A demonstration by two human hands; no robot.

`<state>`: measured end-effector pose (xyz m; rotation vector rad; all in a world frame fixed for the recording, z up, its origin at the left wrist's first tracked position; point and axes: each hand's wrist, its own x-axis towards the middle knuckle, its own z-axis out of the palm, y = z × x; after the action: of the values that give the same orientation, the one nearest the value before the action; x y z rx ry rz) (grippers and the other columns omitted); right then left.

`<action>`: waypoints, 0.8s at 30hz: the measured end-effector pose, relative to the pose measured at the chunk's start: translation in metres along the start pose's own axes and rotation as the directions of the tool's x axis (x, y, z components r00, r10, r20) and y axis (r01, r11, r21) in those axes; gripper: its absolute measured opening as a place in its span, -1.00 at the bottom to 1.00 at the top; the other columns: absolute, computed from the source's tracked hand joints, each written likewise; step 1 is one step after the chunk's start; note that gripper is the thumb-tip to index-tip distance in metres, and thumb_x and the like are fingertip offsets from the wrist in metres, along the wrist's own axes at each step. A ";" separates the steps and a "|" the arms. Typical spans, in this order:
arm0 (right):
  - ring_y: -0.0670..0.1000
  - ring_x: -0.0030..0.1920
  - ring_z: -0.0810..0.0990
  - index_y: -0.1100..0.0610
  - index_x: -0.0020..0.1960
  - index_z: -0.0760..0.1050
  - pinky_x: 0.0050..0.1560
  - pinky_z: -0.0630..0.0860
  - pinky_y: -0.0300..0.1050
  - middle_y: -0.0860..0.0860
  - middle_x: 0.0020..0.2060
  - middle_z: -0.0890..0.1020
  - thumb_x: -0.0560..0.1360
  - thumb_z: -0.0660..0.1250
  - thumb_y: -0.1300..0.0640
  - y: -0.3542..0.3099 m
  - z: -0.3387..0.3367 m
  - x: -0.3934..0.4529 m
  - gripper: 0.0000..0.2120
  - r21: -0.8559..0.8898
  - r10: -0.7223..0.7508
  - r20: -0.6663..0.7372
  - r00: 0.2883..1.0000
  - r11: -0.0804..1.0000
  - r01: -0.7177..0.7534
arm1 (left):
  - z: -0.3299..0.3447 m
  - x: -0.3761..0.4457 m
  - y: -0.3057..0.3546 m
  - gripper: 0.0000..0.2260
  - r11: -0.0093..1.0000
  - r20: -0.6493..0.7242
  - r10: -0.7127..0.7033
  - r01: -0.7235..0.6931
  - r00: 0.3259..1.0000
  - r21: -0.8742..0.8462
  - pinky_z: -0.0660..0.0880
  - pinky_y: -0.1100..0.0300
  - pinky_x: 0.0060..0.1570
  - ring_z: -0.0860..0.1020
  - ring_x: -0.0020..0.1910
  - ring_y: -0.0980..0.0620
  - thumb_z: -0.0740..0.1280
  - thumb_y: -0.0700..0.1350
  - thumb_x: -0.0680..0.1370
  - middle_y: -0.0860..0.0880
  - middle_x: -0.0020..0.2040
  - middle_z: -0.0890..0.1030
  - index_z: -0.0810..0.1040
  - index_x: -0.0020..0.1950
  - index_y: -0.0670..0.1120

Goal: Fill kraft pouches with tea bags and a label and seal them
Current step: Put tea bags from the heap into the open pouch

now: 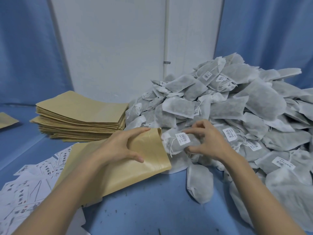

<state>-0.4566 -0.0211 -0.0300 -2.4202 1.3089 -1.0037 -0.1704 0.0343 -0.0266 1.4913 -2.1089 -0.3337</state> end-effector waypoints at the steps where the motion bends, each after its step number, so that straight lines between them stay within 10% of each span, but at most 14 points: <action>1: -0.21 -0.08 0.40 -0.14 0.10 0.58 -0.07 0.31 -0.54 -0.13 0.02 0.43 0.22 0.57 0.06 -0.007 -0.002 0.001 -0.53 -0.002 -0.006 0.058 0.998 1.000 0.006 | 0.000 -0.001 0.000 -0.16 1.000 -0.004 -0.001 0.001 1.000 -0.005 0.23 0.43 0.19 0.33 0.31 0.34 0.63 0.01 0.18 0.36 0.33 0.40 0.35 0.38 0.31; 6: -0.05 -0.09 0.53 0.13 0.13 0.57 -0.08 0.49 -0.22 -0.04 -0.10 0.59 0.40 0.41 0.22 -0.051 0.035 0.005 -0.70 0.062 -0.111 0.205 0.972 0.993 0.100 | 0.006 -0.001 0.014 -0.19 0.995 0.020 0.063 -0.062 0.998 -0.080 0.19 0.61 0.12 0.30 0.25 0.52 0.63 -0.02 0.17 0.53 0.21 0.39 0.34 0.28 0.43; 11: -0.08 -0.13 0.37 0.30 0.21 0.37 -0.33 0.29 -0.44 0.03 -0.10 0.36 0.65 -0.01 0.25 -0.039 0.074 0.005 -0.74 0.060 0.009 0.366 0.931 0.998 -0.033 | 0.013 0.000 0.023 -0.21 0.990 0.089 0.097 -0.087 0.991 -0.110 0.21 0.61 0.09 0.31 0.22 0.53 0.62 -0.06 0.21 0.53 0.21 0.39 0.34 0.25 0.47; 14: -0.23 -0.36 0.39 0.05 -0.22 0.31 -0.35 0.32 -0.48 -0.04 -0.30 0.31 0.61 0.06 0.31 -0.052 0.068 0.012 -0.72 0.135 0.004 0.534 0.845 0.987 -0.089 | 0.012 -0.001 0.020 -0.21 0.991 0.100 0.098 -0.088 0.990 -0.099 0.20 0.63 0.04 0.30 0.18 0.58 0.61 -0.06 0.23 0.58 0.16 0.38 0.30 0.24 0.48; 19: -0.05 -0.05 0.53 0.13 0.09 0.59 -0.03 0.46 -0.35 0.05 0.06 0.58 0.46 0.38 0.26 -0.032 0.037 -0.003 -0.79 0.275 -0.157 0.385 0.909 0.960 0.049 | 0.013 0.001 0.018 -0.21 0.992 0.090 0.081 -0.071 0.993 -0.106 0.19 0.64 0.03 0.28 0.14 0.63 0.62 -0.06 0.23 0.51 0.19 0.38 0.34 0.34 0.33; 24: -0.09 0.01 0.48 -0.23 0.13 0.49 0.07 0.43 -0.18 -0.12 -0.01 0.48 0.39 0.37 -0.09 0.029 0.006 -0.020 -0.69 -0.239 0.145 0.505 0.851 0.971 -0.023 | 0.017 0.002 0.017 -0.19 0.995 0.097 0.066 -0.058 0.993 -0.080 0.14 0.69 0.04 0.20 0.11 0.70 0.63 -0.05 0.21 0.51 0.20 0.33 0.35 0.37 0.28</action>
<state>-0.4794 -0.0226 -0.0583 -2.5064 1.3563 -0.1425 -0.1936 0.0365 -0.0314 1.3879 -2.1891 -0.4695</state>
